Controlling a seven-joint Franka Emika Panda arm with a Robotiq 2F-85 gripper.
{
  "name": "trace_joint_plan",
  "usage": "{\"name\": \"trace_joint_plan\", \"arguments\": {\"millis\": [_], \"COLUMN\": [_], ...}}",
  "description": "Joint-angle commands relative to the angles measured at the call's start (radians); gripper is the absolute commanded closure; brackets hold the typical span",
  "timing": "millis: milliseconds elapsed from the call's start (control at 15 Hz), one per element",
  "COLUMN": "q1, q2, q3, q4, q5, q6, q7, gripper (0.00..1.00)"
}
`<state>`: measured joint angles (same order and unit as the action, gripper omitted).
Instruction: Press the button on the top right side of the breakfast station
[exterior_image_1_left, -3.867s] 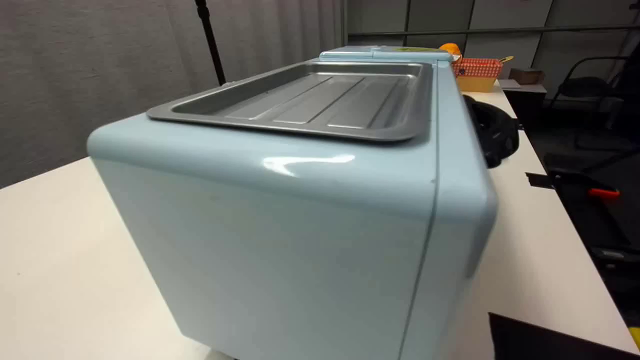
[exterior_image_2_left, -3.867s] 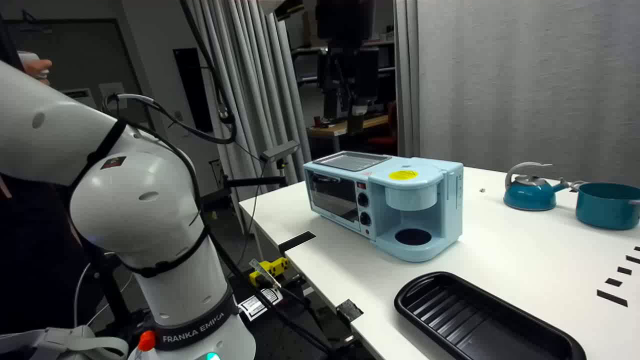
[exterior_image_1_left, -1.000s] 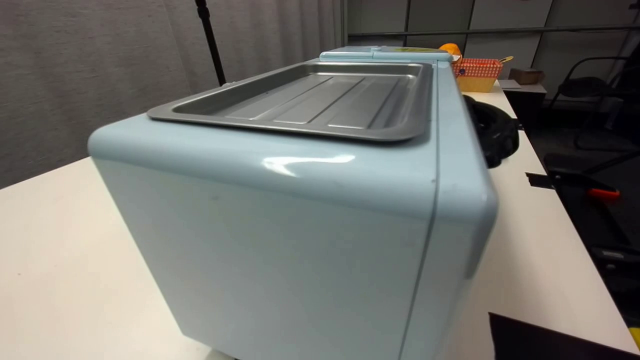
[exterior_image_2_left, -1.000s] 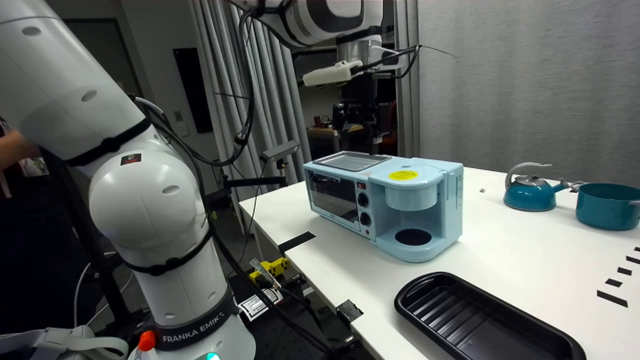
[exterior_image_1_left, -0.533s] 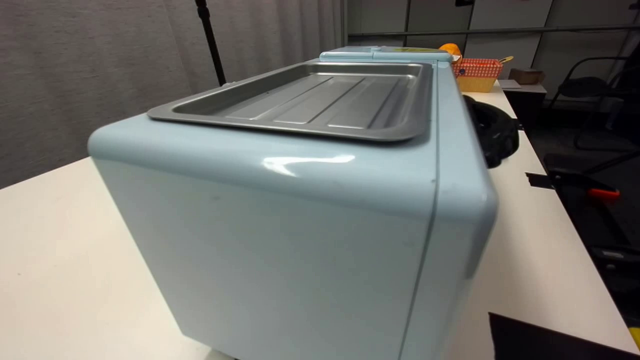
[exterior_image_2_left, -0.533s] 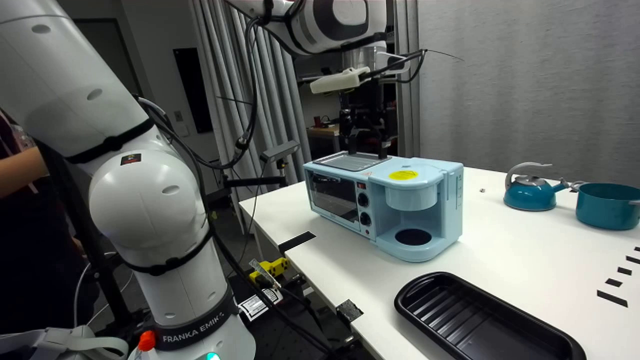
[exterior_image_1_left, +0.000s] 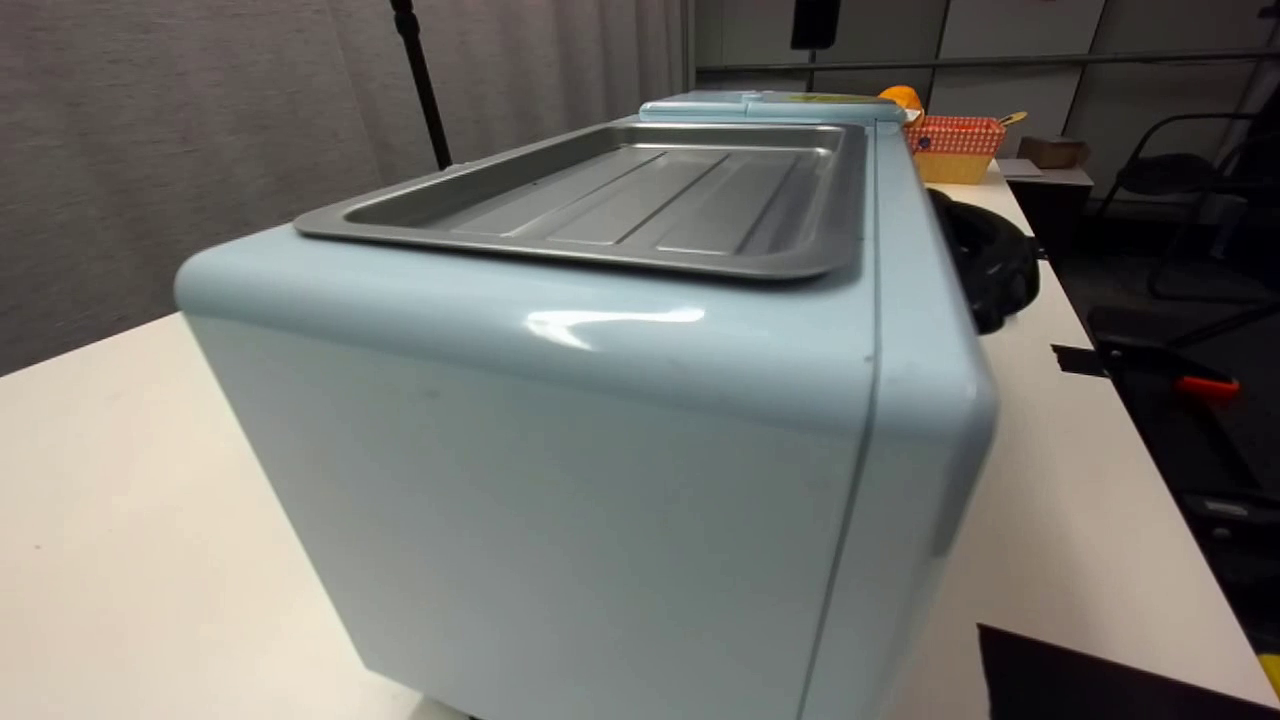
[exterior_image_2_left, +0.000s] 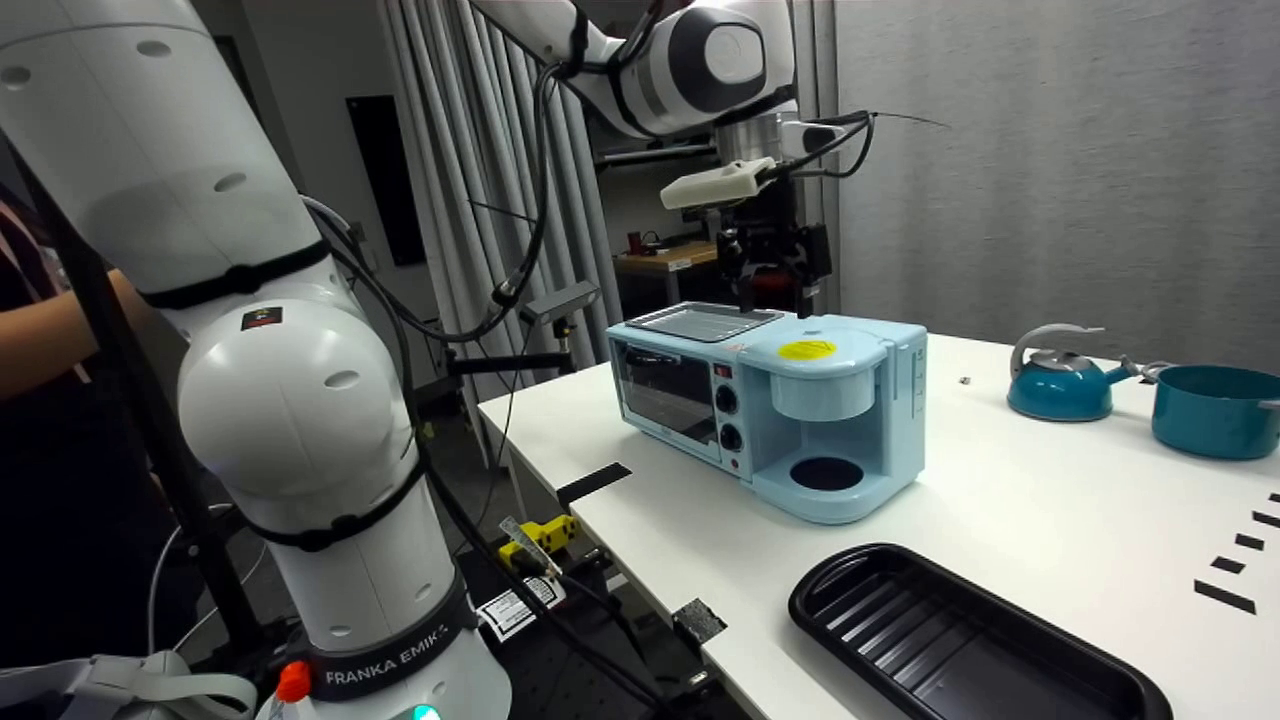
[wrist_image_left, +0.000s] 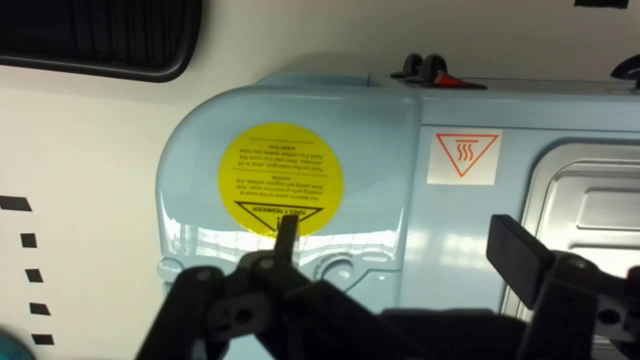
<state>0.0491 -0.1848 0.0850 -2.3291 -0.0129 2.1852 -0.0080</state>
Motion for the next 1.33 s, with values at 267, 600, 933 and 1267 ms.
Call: {"name": "trace_joint_plan", "arguments": {"millis": [267, 600, 933, 1267], "q1": [-0.004, -0.002, -0.001, -0.002], "q2": [0.100, 0.120, 0.131, 0.135], "q3": [-0.013, -0.015, -0.016, -0.015], "q4": [0.125, 0.152, 0.165, 0.171], "q5": [-0.038, -0.032, -0.028, -0.040], "q6": [0.021, 0.013, 0.008, -0.003], "q7": [0.051, 0.055, 0.056, 0.081], "gripper": [0.28, 0.67, 1.00, 1.00]}}
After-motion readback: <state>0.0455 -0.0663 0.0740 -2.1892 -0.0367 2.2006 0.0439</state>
